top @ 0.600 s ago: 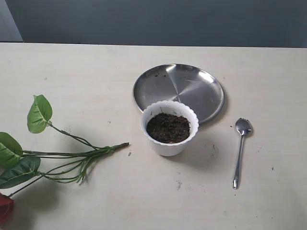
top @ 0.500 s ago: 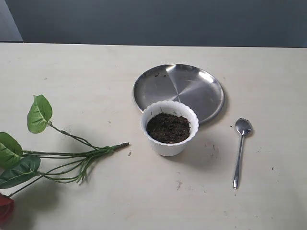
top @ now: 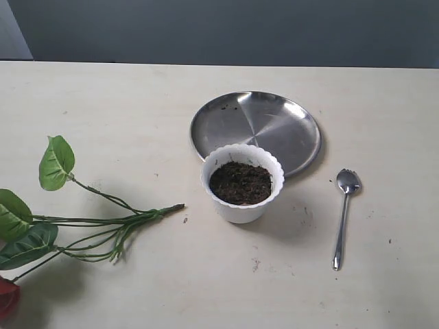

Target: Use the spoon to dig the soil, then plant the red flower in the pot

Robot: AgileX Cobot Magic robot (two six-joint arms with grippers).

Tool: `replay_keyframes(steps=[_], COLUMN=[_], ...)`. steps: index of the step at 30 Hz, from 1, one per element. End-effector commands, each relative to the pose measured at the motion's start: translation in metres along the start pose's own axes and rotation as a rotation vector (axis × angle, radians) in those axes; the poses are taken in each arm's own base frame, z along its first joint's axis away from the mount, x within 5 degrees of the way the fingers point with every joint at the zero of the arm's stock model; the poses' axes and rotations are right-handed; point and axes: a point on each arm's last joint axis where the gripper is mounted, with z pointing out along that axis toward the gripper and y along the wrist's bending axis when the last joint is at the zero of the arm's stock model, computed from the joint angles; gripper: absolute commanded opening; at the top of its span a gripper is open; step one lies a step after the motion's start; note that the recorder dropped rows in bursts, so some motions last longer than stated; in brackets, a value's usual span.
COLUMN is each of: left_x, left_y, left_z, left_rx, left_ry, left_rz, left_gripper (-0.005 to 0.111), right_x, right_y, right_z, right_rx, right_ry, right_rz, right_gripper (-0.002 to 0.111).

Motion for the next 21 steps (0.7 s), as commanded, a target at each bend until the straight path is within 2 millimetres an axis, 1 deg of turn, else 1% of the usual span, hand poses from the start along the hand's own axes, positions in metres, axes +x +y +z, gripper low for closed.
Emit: replay_keyframes(steps=[1, 3, 4, 6, 8, 10, 13, 15, 16, 17, 18, 19, 21], left_x=[0.0, 0.0, 0.0, 0.0, 0.0, 0.0, 0.0, 0.0, 0.0, 0.0, 0.0, 0.0, 0.0], left_y=[0.0, 0.0, 0.0, 0.0, 0.0, 0.0, 0.0, 0.0, 0.0, 0.0, 0.0, 0.0, 0.0], left_z=[0.0, 0.0, 0.0, 0.0, 0.0, 0.0, 0.0, 0.0, 0.0, 0.0, 0.0, 0.0, 0.0], left_rx=[-0.002, -0.002, -0.002, -0.002, -0.002, -0.002, -0.002, -0.002, -0.002, -0.002, -0.002, -0.002, -0.002], left_ry=[-0.007, -0.007, -0.007, -0.007, -0.007, -0.007, -0.007, -0.007, -0.007, -0.007, -0.007, -0.007, -0.007], left_rz=[-0.002, -0.002, -0.002, -0.002, -0.002, -0.002, -0.002, -0.002, -0.002, -0.002, -0.002, -0.002, -0.002], left_gripper=[0.0, 0.0, 0.0, 0.0, 0.0, 0.0, 0.0, 0.0, 0.0, 0.0, 0.0, 0.0, 0.0], right_x=[0.004, 0.001, 0.001, -0.004, -0.015, -0.03, -0.053, -0.07, -0.077, -0.086, -0.094, -0.103, -0.118], right_y=[0.002, 0.002, 0.002, 0.012, 0.029, 0.047, 0.075, 0.095, 0.102, 0.11, 0.116, 0.125, 0.136], right_z=[0.0, 0.0, 0.0, -0.003, -0.009, -0.012, -0.007, 0.006, 0.013, 0.024, 0.039, 0.049, 0.078], right_rx=[-0.018, -0.027, -0.027, -0.055, -0.109, -0.141, -0.16, -0.159, -0.15, -0.135, -0.11, -0.103, -0.058], right_ry=[0.039, 0.012, 0.009, 0.025, 0.028, 0.018, 0.047, 0.121, 0.161, 0.213, 0.279, 0.321, 0.433], right_rz=[0.11, 0.153, 0.139, 0.02, -0.116, -0.233, -0.396, -0.52, -0.567, -0.612, -0.646, -0.65, -0.621], right_gripper=[0.0, 0.0, 0.0, 0.0, 0.0, 0.0, -0.001, -0.001, -0.001, -0.001, -0.001, -0.001, -0.001])
